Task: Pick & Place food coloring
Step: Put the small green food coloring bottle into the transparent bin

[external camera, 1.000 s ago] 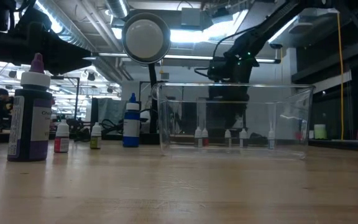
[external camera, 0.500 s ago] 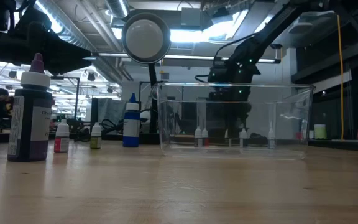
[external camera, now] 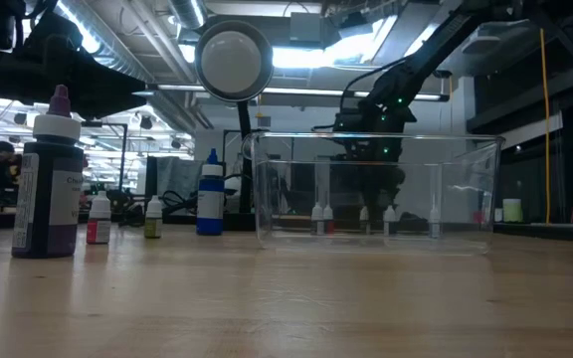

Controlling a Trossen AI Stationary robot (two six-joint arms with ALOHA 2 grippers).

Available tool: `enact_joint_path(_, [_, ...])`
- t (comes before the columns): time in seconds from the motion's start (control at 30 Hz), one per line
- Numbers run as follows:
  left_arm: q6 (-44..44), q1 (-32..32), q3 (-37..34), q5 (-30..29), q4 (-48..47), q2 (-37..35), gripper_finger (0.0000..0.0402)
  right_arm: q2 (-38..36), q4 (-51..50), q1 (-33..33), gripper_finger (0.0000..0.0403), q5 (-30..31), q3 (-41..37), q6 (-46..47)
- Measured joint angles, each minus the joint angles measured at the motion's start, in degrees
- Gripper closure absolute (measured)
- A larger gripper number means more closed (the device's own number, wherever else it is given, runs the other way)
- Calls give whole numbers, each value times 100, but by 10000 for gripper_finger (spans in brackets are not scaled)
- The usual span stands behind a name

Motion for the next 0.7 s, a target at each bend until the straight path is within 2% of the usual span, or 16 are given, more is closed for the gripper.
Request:
enact_joint_path(0.3, [0, -1, 1, -2, 0, 2, 54, -68, 60, 0, 144, 8, 0, 2])
enact_joint_path(0.7, [0, 0, 0, -1, 0, 1, 54, -70, 236, 0, 150, 18, 85, 25])
